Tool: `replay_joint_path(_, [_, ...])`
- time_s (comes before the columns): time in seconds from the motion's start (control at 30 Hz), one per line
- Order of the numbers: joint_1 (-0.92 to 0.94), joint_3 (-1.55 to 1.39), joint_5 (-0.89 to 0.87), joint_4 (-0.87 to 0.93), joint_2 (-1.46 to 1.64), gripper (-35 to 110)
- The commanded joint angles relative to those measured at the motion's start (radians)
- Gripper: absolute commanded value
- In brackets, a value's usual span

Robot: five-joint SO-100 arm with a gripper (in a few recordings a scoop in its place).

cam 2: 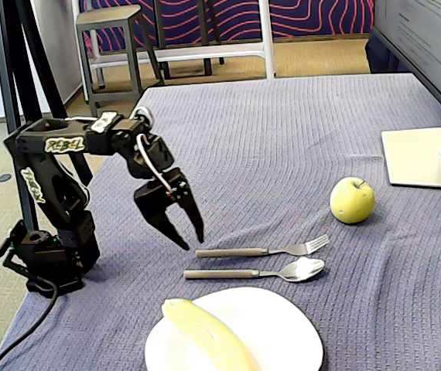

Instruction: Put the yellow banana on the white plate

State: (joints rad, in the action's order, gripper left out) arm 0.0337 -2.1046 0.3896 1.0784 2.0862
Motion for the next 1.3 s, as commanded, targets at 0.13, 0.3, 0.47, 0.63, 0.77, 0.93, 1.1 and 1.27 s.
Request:
replay_joint_path(0.13, [-0.1,-0.281,-0.16,0.055,0.336,0])
replay_joint_path(0.3, [-0.061,-0.497,-0.13,0.038,0.592,0])
replay_joint_path(0.47, [-0.046,-0.604,-0.201,0.061,0.759,0])
replay_joint_path(0.63, [-0.104,-0.66,-0.285,0.103,0.868,0])
replay_joint_path(0.77, [-0.147,-0.676,-0.331,0.101,0.897,0])
replay_joint_path(0.93, [-0.172,-0.693,-0.356,0.101,0.919,0])
replay_joint_path(1.1, [-0.186,-0.71,-0.373,0.114,0.948,0])
replay_joint_path(1.27, [-0.193,-0.719,-0.393,0.104,0.953,0])
